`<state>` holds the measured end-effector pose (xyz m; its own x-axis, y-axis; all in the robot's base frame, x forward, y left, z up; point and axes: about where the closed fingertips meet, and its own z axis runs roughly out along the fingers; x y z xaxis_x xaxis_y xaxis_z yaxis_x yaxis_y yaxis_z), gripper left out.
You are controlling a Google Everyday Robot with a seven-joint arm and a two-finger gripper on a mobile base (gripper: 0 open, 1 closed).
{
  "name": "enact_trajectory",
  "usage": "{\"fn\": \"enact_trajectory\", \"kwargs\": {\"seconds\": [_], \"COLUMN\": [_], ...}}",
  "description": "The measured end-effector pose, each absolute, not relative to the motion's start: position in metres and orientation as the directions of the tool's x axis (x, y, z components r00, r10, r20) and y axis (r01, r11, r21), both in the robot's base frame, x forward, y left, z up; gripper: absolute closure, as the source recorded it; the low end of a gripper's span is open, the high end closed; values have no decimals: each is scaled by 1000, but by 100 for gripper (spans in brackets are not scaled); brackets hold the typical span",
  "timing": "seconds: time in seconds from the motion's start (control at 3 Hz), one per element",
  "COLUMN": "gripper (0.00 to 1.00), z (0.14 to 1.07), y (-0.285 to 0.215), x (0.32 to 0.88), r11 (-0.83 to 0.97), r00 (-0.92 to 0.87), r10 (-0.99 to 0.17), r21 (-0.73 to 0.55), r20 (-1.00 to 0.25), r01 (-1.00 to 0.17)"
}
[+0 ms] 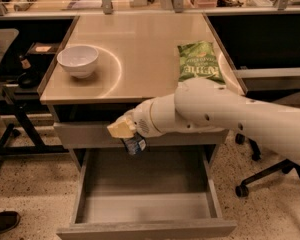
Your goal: Pick pepsi can from middle drawer and place on counter
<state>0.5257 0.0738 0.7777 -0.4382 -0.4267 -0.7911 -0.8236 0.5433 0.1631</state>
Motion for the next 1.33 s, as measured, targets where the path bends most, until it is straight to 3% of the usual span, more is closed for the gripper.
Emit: {"fn": "enact_trajectory", "kwargs": {"seconds": [1.33], "gripper": [100], "z": [847], "y": [67], "x": [544], "r11": [568], "r00": [-405], "r10": [-432], "r21": [106], "r20": [-806], "r01": [-816]}}
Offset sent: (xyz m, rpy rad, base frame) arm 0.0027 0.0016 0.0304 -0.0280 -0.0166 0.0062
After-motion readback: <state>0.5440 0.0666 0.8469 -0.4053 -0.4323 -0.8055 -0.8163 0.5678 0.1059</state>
